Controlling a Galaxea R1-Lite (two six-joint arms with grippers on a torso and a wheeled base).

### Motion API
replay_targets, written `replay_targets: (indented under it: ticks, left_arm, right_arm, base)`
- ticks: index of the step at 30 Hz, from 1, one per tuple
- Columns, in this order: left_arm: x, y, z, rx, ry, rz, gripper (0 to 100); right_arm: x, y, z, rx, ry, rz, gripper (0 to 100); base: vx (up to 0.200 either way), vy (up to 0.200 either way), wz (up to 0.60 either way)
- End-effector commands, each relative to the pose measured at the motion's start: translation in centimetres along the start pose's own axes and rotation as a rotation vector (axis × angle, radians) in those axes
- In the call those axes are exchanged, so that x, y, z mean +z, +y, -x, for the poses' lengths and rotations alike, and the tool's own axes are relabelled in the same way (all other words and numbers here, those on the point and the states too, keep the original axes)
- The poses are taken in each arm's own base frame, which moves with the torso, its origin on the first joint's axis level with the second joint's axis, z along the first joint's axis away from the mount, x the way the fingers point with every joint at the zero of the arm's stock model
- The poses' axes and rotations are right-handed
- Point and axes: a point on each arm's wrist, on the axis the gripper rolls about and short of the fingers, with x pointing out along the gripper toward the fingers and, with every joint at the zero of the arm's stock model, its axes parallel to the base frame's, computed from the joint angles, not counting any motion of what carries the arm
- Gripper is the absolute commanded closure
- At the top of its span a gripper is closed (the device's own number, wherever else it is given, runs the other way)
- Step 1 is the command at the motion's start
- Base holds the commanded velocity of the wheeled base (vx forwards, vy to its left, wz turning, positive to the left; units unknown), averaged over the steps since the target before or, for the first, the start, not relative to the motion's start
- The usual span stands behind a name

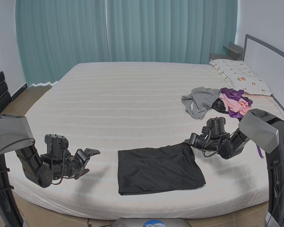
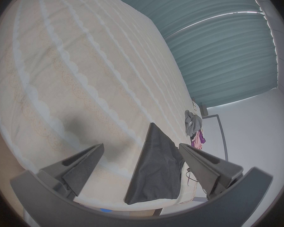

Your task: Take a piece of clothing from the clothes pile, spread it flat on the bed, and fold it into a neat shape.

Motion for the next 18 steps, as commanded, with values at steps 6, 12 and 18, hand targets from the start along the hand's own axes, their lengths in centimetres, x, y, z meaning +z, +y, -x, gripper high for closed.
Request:
replay_targets:
  ticks: [6, 12, 18]
  left_arm:
    - [0.0, 0.0, 0.0, 0.001, 0.000, 0.000, 0]
    - [0.1, 0.0, -0.3, -0.001, -0.001, -0.004, 0]
    - [0.6, -1.0, -2.0, -0.033, -0.009, -0.024, 0]
  right_arm:
    - [1.3, -1.8, 0.6, -0.029, -0.033, -0.026, 100]
    - [1.3, -2.9, 0.6, -0.048, -0.035, -0.044, 100]
    - [1.1, -2.8, 0.6, -0.048, -0.027, -0.048, 100]
  base:
    - [0.000, 0.000, 0.00]
    - [0.000, 0.000, 0.00]
    - [0.000, 0.000, 0.00]
